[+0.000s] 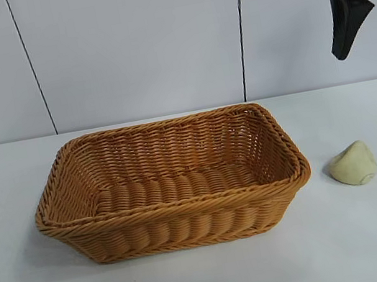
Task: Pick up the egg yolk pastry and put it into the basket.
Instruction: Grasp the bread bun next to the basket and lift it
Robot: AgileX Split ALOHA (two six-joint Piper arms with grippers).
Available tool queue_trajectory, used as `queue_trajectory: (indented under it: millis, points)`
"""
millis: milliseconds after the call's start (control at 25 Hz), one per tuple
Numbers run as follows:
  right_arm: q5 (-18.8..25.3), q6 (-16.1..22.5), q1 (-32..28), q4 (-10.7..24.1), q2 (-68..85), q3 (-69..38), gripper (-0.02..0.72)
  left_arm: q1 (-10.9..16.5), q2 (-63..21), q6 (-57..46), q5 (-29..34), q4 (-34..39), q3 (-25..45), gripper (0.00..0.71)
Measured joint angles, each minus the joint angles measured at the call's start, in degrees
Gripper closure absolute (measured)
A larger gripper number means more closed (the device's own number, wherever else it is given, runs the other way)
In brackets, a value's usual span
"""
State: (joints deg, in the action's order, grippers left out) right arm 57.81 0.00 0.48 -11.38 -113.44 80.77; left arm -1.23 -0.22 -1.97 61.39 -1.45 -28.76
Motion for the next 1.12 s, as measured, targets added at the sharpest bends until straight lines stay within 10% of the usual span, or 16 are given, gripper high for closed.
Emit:
queue_trajectory:
  millis: [520,920,1120]
  points:
    - [-6.56,1.97,0.00,-1.42,-9.88,0.00,0.010,0.00,0.00,0.00,0.00,0.00,0.00,0.018]
    - [-7.39,2.63,0.00,-0.78,-9.88,0.00,0.192,0.00,0.00,0.00,0.00,0.00,0.00,0.018]
    - [-7.26,2.63,0.00,-0.53,-9.88,0.00,0.406,0.00,0.00,0.00,0.00,0.00,0.00,0.018]
